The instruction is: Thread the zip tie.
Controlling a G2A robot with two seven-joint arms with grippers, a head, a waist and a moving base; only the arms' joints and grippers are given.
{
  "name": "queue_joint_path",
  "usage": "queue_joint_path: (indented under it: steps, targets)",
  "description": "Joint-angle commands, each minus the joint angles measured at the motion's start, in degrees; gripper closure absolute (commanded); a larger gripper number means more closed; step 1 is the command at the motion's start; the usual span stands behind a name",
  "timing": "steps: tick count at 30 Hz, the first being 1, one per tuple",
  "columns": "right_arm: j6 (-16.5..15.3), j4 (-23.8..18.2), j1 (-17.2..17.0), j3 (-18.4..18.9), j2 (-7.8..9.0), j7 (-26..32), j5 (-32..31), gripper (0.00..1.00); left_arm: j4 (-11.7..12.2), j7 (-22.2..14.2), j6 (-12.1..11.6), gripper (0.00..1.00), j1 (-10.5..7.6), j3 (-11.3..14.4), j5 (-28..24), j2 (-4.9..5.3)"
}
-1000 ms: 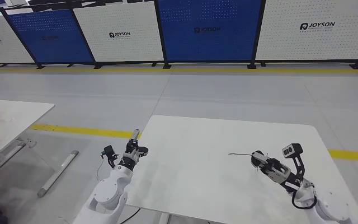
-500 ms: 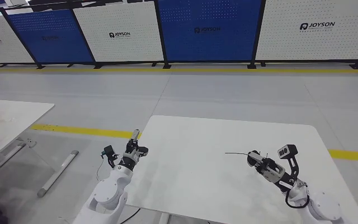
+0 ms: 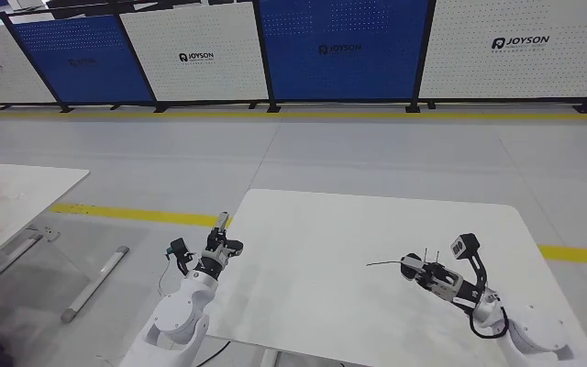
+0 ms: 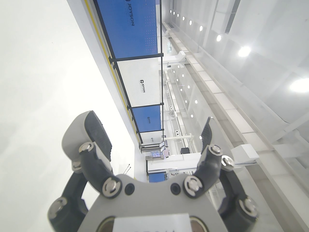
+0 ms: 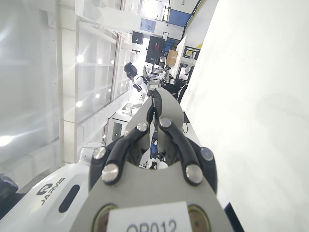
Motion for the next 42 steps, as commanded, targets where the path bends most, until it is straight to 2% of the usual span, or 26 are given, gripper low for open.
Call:
queue_joint_path:
  steps: [1,11,14,19,23,26,36,37,39,42]
  targets:
    - [-0.1,0.0,0.0,0.0,0.00,0.0,0.1,1.00,0.0,0.0,0.0,0.00,0.00,0.0,0.0,0.00]
    - [-0.1,0.0,0.0,0.0,0.00,0.0,0.1,1.00,-0.1,-0.5,-0.1,0.00,-0.24,0.2,0.2,-0.01]
    - [-0.1,0.0,0.0,0.0,0.00,0.0,0.1,1.00,-0.6,-2.2,-0.7,0.00,-0.51,0.4,3.2,0.08]
    - [-0.1,0.0,0.0,0.0,0.00,0.0,0.1,1.00,-3.1,-9.4,0.1,0.00,-0.38,2.5,10.1,0.50]
    - [-0.1,0.0,0.0,0.0,0.00,0.0,0.1,1.00,-4.2,-15.5,0.2,0.00,-0.42,4.0,11.9,0.74]
    - [-0.1,0.0,0.0,0.0,0.00,0.0,0.1,1.00,-3.8,-19.7,1.7,0.00,-0.79,5.2,9.7,0.76]
    - [-0.1,0.0,0.0,0.0,0.00,0.0,0.1,1.00,-3.8,-20.1,1.7,0.00,-0.88,5.5,8.9,0.72]
    - [-0.1,0.0,0.0,0.0,0.00,0.0,0.1,1.00,-3.2,-22.5,2.6,0.00,-1.31,5.9,6.7,0.72]
    - [-0.1,0.0,0.0,0.0,0.00,0.0,0.1,1.00,-2.6,-25.5,4.0,0.00,-2.61,6.4,6.1,0.84]
    - [-0.1,0.0,0.0,0.0,0.00,0.0,0.1,1.00,-0.8,-30.4,6.4,0.00,-5.50,9.2,5.5,0.84]
